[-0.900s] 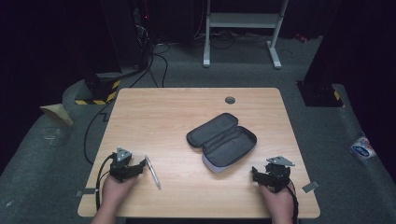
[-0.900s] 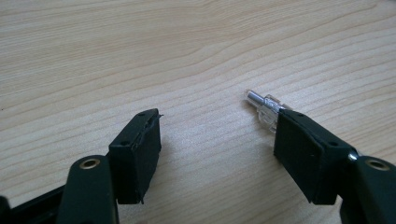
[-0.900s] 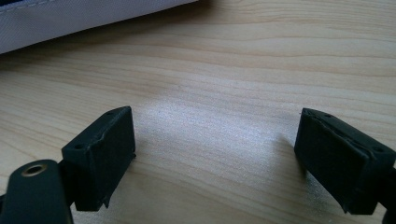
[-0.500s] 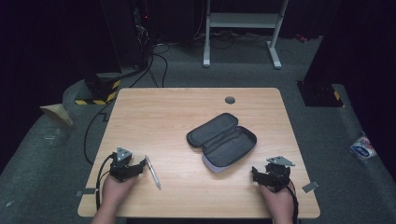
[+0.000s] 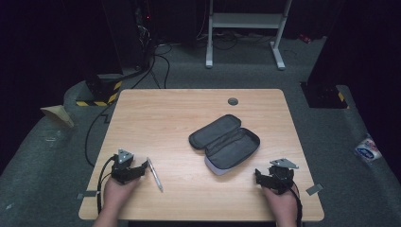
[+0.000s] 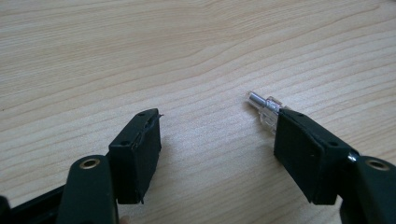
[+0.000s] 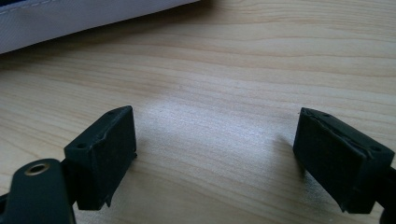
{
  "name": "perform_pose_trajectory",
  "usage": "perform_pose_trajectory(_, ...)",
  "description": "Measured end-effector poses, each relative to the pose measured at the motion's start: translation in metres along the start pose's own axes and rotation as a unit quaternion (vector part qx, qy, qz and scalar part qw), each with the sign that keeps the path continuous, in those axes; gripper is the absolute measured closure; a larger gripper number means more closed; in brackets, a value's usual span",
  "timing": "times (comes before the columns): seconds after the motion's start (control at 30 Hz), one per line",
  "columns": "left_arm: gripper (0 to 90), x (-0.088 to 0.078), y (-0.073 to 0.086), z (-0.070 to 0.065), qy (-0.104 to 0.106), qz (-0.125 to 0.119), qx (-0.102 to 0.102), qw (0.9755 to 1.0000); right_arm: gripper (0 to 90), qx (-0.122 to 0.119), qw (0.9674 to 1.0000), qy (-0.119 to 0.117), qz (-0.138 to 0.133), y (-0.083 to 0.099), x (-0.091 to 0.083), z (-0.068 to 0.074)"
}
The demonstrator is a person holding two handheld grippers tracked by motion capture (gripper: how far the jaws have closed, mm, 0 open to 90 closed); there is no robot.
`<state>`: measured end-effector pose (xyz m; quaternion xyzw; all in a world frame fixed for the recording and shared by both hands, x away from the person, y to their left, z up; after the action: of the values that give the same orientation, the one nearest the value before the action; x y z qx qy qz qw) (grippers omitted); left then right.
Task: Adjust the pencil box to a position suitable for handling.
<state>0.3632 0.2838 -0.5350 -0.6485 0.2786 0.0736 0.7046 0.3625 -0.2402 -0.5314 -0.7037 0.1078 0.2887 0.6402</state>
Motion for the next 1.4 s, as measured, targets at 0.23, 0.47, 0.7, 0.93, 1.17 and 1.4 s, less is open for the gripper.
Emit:
perform_pose_trajectory(0.23,31.3,0.0,0.0,0.0,-0.002,0.0,-0.001,1.0,14.1,-0.003,0.9999,-0.013,-0.003,0.0,-0.001,0.001)
perform_pose_trajectory(0.47,29.2,0.0,0.0,0.001,-0.006,0.001,-0.004,1.0,20.5,-0.002,0.9987,-0.043,-0.027,0.0,-0.01,0.007)
perform_pose_trajectory(0.7,29.0,0.001,0.0,0.001,-0.006,0.001,-0.003,1.0,22.8,-0.016,0.9981,-0.053,-0.028,-0.002,-0.011,0.018)
perform_pose_trajectory(0.93,29.0,0.001,0.0,0.001,-0.005,0.001,-0.003,1.0,27.7,-0.012,0.9963,-0.074,-0.042,-0.006,-0.017,0.031)
perform_pose_trajectory(1.17,29.0,0.002,-0.001,0.002,-0.003,0.001,-0.001,1.0,31.4,-0.018,0.9938,-0.097,-0.051,-0.01,-0.021,0.047)
perform_pose_trajectory(1.4,29.0,0.002,-0.001,0.002,-0.003,0.001,-0.001,1.0,33.4,-0.028,0.9906,-0.115,-0.068,-0.019,-0.026,0.063)
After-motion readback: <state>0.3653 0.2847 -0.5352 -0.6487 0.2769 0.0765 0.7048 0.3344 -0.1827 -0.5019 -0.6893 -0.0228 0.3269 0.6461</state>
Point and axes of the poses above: each handheld gripper's, and its own axes: x roughly forward along the jaws, y roughly out of its underside, z roughly to its left, the point moved 1 cm from there along x, roughly forward along the jaws, and after that the axes turned 12 degrees about -z, right-handed, at the moved point
